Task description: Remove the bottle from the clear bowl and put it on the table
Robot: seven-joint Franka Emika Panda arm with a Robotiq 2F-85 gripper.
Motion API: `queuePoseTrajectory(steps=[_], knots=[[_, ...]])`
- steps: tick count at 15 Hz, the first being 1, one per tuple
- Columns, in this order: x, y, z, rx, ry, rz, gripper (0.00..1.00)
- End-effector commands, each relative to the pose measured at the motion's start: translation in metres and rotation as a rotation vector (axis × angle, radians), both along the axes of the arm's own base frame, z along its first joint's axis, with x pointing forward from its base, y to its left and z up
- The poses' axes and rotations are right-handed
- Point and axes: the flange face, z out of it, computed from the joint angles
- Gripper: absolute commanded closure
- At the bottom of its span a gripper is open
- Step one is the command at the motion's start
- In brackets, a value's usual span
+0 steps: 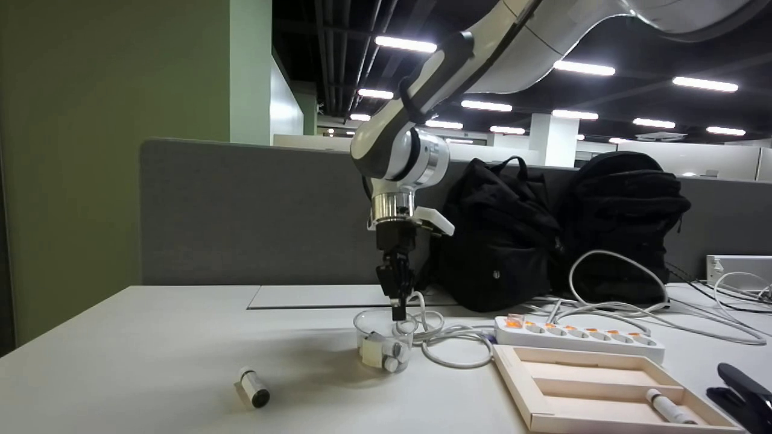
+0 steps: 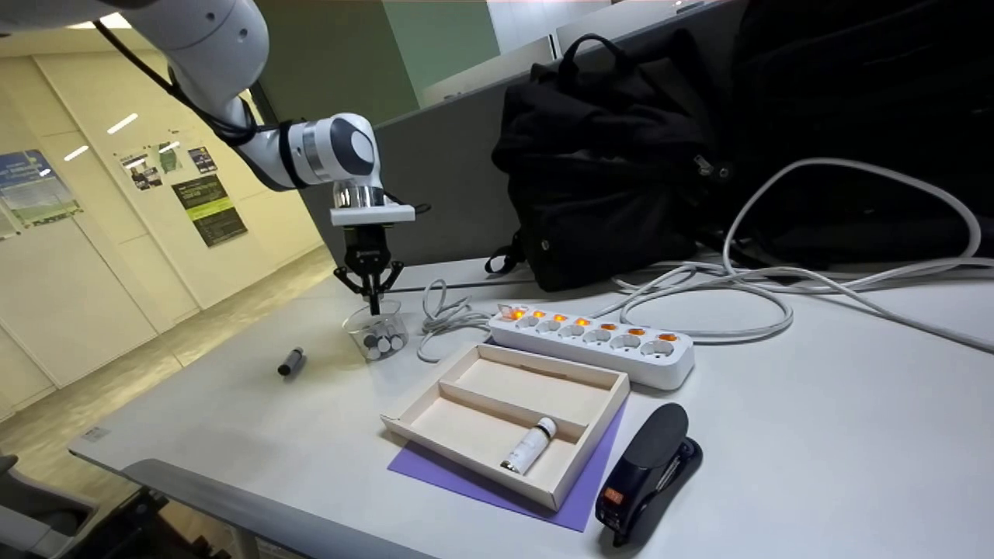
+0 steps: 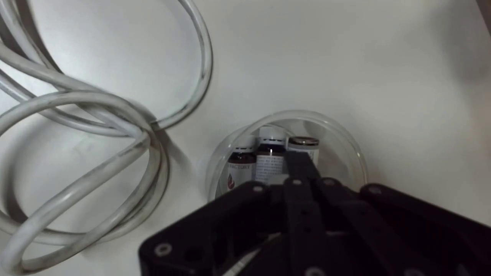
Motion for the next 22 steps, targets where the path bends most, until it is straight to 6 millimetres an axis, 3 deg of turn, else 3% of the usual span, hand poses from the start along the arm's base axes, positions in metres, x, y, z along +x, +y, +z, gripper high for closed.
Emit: queuePoseTrajectory(steps=[1,2,3,11,12,13,15,20,21,22], knots=[[0.004,0.009,-0.013,0.008,0.022,0.034,1.00],[0.004,0.011,-0.018,0.009,0.027,0.042,0.92],[0.003,0.013,-0.021,0.011,0.030,0.048,0.74],[0.004,0.020,-0.039,-0.005,0.042,0.060,0.19],[0.005,0.019,-0.040,-0.013,0.036,0.061,0.25],[0.006,0.018,-0.041,-0.017,0.034,0.061,0.56],[0.009,0.017,-0.041,-0.021,0.030,0.061,0.53],[0.012,0.017,-0.041,-0.031,0.008,0.057,0.89],[0.012,0.018,-0.041,-0.035,0.005,0.057,0.94],[0.012,0.018,-0.043,-0.043,0.001,0.058,0.93]])
